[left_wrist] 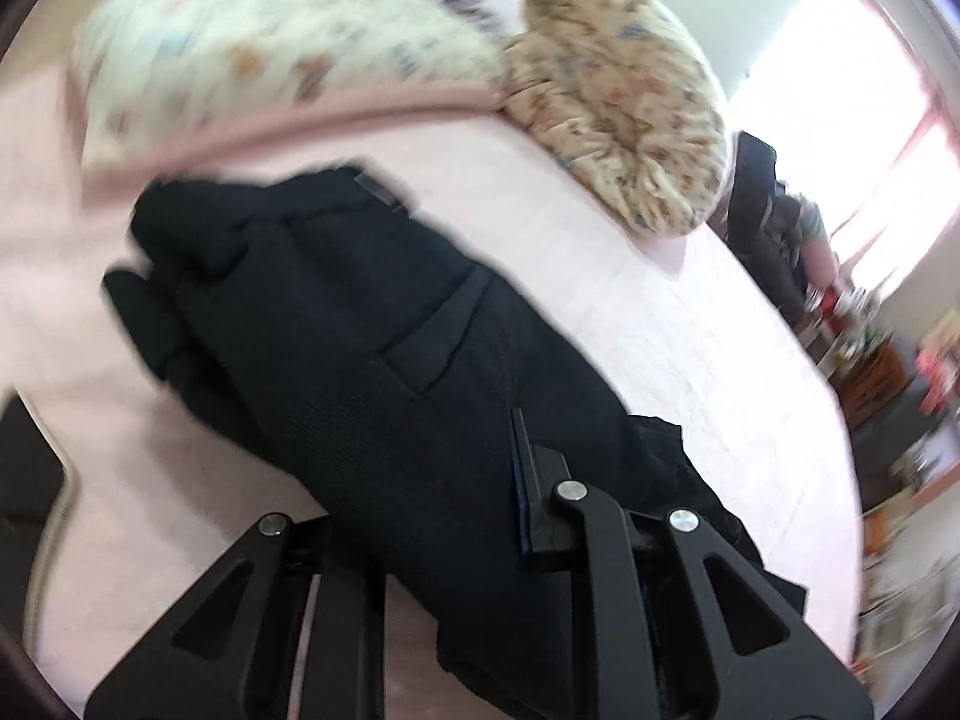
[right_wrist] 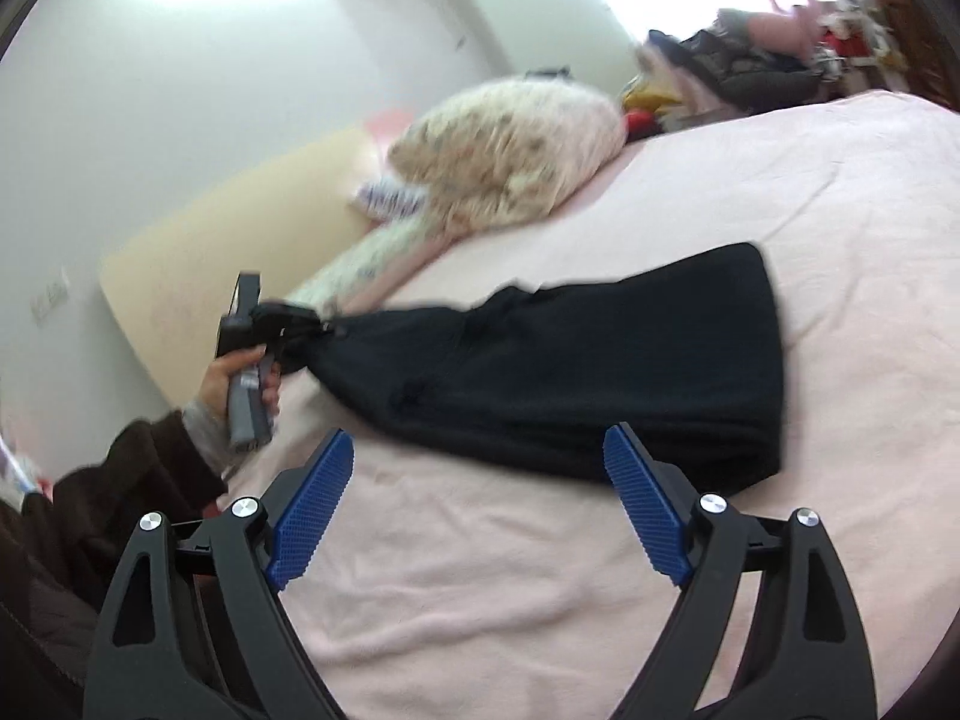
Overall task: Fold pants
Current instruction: 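Lift the trouser end with the left gripper and fold it over the waistband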
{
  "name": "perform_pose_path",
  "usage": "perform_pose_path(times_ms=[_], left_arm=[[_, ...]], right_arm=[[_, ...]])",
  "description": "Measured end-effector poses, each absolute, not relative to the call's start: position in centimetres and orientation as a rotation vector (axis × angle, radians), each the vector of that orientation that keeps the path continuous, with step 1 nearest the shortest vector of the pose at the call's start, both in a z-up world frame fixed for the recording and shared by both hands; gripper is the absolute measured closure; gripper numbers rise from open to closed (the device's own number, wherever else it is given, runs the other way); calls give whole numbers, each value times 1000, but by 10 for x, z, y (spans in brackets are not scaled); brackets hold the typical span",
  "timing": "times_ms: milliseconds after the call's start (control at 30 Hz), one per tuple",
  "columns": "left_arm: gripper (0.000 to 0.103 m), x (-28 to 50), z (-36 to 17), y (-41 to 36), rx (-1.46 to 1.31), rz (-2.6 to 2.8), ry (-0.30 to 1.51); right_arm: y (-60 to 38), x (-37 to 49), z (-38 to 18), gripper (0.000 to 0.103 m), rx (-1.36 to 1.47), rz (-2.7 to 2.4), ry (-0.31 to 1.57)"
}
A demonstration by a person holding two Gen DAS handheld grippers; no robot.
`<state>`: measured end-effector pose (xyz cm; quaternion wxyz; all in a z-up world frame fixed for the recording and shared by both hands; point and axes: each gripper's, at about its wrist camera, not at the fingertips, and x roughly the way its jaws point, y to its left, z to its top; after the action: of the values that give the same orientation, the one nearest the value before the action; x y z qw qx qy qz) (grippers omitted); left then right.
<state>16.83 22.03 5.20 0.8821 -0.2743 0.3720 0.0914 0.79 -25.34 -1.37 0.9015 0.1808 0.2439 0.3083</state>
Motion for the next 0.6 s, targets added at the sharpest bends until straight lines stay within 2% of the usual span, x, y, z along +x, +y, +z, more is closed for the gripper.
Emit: perform_pose_path(times_ms=[200,367,600], left_arm=[[86,175,98,158,-290,231,757],[86,166,121,69,26,189,687],[86,125,102,-66,392,-37,628]], right_arm=[[-284,11,-10,15,497,613,454],[-308,10,-4,15,597,601,401],[-344,5,-2,15,708,525,329]])
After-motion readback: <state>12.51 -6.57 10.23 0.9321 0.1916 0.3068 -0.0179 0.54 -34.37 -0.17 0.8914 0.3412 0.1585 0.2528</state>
